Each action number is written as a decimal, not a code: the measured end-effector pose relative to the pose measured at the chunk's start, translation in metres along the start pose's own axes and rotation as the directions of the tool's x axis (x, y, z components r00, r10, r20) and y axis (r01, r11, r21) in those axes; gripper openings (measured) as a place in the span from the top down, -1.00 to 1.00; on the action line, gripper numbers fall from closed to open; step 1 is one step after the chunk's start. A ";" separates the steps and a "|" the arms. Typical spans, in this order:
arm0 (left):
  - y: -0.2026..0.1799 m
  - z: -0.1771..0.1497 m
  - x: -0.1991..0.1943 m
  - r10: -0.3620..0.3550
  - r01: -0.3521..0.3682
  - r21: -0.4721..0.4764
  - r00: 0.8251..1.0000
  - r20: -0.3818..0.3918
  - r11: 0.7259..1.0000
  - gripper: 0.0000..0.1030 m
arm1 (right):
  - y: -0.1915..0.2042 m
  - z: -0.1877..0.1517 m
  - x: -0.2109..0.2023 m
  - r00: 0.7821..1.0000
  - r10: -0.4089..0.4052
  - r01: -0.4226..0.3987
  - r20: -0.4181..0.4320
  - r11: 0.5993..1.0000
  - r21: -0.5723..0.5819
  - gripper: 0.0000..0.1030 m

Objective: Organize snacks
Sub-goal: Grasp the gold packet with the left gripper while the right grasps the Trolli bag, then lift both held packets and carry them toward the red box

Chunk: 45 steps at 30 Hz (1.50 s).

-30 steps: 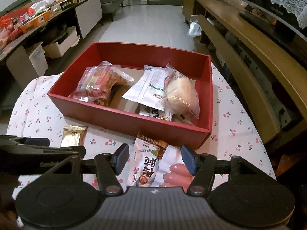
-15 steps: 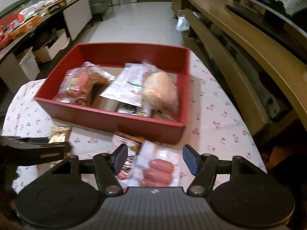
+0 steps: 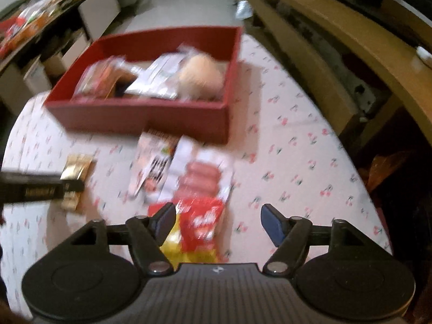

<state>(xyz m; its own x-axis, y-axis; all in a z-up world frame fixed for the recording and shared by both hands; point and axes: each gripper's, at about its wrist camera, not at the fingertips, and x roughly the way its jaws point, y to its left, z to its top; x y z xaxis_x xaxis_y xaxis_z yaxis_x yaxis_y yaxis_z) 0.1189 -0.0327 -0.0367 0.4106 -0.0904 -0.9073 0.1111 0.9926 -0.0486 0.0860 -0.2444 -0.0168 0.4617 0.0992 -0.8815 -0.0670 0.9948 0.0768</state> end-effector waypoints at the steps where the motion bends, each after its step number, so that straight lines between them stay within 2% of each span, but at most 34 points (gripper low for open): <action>1: -0.001 -0.003 -0.001 -0.007 0.007 0.003 1.000 -0.002 1.000 0.07 | 0.003 -0.003 0.001 1.000 0.001 -0.001 -0.009 1.000 -0.017 -0.66; 7: -0.002 -0.013 -0.003 -0.035 0.035 0.019 0.999 -0.020 0.999 0.07 | 0.016 -0.008 0.013 0.999 0.014 -0.018 -0.049 0.997 -0.079 -0.75; 12: -0.006 -0.016 -0.001 -0.037 0.038 0.033 0.999 -0.023 0.999 0.02 | 0.029 -0.011 0.031 0.995 -0.005 -0.008 -0.095 0.990 -0.139 -0.77; 14: -0.007 -0.016 0.000 -0.034 0.034 0.038 0.999 -0.018 0.999 -0.05 | 0.033 -0.012 0.035 0.995 -0.014 -0.002 -0.101 0.988 -0.155 -0.77; 18: -0.007 -0.013 0.004 -0.021 0.022 0.037 1.000 -0.016 0.999 -0.51 | 0.035 -0.013 0.037 0.994 -0.015 -0.002 -0.110 0.988 -0.153 -0.77; 21: -0.007 -0.012 0.007 -0.017 0.017 0.037 1.000 -0.008 0.999 -0.57 | 0.031 -0.012 0.038 0.992 -0.003 -0.012 -0.125 0.993 -0.119 -0.76; 24: -0.009 -0.010 0.009 0.000 0.000 0.043 1.000 -0.004 0.999 -0.52 | 0.029 -0.010 0.040 0.992 0.003 -0.015 -0.128 0.995 -0.098 -0.75; 25: -0.011 -0.010 0.010 0.011 -0.011 0.053 1.000 -0.002 0.999 -0.43 | 0.029 -0.010 0.038 0.993 0.005 -0.016 -0.119 0.995 -0.096 -0.60; 26: -0.012 -0.011 0.009 0.025 -0.025 0.064 1.000 0.001 0.998 -0.35 | 0.029 -0.010 0.035 0.994 0.005 -0.016 -0.107 0.995 -0.094 -0.30; 28: -0.015 -0.011 0.007 0.028 -0.028 0.082 1.000 0.001 0.996 -0.09 | 0.030 -0.010 0.031 0.996 -0.004 -0.005 -0.091 0.995 -0.100 -0.28; 30: -0.015 -0.013 0.004 0.009 -0.009 0.081 1.000 -0.008 0.997 0.02 | 0.033 -0.012 0.029 0.997 -0.014 0.005 -0.082 0.994 -0.113 -0.26; 45: -0.013 -0.049 -0.028 -0.040 0.040 0.082 0.999 -0.003 0.996 0.07 | 0.047 -0.033 -0.004 1.000 0.017 -0.017 0.002 0.991 -0.130 -0.24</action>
<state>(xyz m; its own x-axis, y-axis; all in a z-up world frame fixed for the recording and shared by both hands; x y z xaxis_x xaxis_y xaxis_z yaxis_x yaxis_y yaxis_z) 0.0617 -0.0394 -0.0309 0.4031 -0.1296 -0.9059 0.2011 0.9783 -0.0505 0.0513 -0.1987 -0.0250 0.4625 0.1163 -0.8789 -0.1892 0.9815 0.0303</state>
